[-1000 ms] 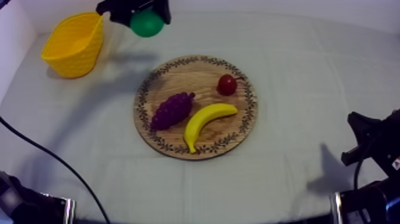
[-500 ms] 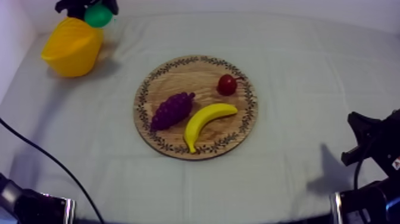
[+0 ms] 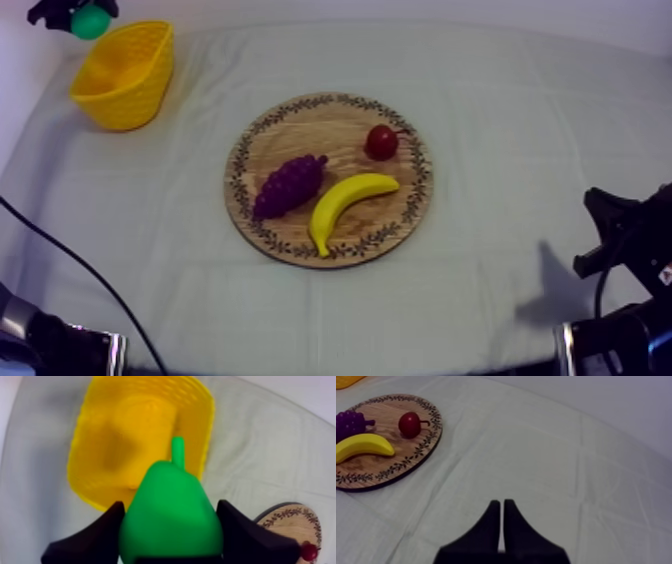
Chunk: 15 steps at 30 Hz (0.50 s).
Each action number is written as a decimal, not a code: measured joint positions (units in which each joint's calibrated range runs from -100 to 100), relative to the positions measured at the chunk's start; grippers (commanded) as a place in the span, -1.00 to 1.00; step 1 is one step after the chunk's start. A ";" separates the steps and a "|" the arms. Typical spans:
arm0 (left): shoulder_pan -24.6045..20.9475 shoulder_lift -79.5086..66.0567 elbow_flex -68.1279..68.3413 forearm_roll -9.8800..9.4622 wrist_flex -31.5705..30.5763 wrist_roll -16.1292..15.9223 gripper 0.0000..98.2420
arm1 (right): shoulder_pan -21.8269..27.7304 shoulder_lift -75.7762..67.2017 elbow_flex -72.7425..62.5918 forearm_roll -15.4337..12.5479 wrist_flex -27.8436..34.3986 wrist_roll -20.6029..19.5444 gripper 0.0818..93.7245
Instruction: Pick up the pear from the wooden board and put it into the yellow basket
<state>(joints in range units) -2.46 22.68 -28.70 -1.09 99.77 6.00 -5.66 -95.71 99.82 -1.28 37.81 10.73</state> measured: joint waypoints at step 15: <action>-2.82 8.90 -4.27 0.22 -1.01 -1.06 0.19 | 0.00 0.00 0.00 0.00 0.00 0.00 -0.99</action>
<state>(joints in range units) -5.28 31.58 -32.97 -0.87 98.75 4.95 -5.66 -95.71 99.82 -1.28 37.81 10.73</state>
